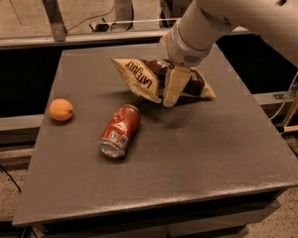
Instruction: Pick brown chip bag
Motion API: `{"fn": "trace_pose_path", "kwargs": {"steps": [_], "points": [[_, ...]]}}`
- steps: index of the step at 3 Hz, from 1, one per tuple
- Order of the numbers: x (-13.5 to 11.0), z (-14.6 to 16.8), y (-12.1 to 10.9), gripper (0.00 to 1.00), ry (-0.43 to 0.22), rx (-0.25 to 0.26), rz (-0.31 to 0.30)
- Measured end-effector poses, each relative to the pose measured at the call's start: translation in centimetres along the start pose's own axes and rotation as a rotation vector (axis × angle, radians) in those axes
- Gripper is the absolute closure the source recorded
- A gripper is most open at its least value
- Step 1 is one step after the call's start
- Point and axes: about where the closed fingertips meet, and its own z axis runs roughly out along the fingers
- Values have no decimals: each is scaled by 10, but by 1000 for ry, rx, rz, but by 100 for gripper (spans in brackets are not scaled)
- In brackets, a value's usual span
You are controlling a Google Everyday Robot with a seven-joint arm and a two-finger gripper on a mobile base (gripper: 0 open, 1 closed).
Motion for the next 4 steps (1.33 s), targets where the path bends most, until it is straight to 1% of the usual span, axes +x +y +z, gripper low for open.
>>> {"fn": "trace_pose_path", "kwargs": {"steps": [1,2,3,4], "points": [[-2,11,-8,18,-4,17,-19],[-2,12,-13,41,-4,31,-27],[-2,-11,-18,65,-14,79,-25],[-10,-70,-22,97,-27,204,-45]]}}
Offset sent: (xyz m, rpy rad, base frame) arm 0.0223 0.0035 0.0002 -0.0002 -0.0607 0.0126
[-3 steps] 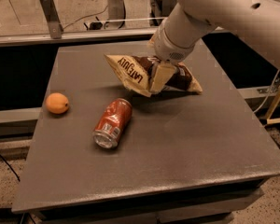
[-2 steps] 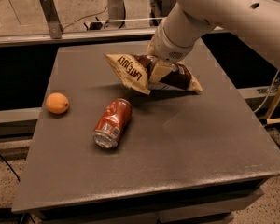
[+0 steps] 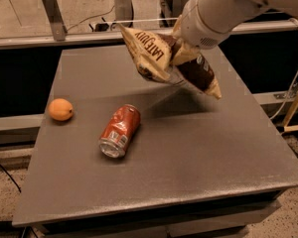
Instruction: Pick brown chip bag
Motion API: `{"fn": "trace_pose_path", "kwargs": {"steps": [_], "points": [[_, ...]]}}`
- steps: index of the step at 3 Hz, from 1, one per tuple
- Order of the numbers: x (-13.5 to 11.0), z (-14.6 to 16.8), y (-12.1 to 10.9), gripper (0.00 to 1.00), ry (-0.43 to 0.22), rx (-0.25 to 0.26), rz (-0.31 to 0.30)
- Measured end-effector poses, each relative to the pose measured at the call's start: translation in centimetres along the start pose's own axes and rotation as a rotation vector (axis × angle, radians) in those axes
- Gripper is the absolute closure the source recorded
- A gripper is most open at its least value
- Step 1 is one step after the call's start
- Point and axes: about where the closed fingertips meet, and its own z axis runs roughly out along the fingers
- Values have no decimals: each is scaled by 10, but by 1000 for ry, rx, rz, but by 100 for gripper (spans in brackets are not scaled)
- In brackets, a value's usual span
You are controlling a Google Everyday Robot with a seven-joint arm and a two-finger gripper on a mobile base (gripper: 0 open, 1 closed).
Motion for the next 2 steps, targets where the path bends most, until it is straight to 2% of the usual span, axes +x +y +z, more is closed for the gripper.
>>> {"fn": "trace_pose_path", "kwargs": {"steps": [1,2], "points": [[-12,-39,-8,100,-2,78,-27],[-12,-39,-8,100,-2,78,-27]]}}
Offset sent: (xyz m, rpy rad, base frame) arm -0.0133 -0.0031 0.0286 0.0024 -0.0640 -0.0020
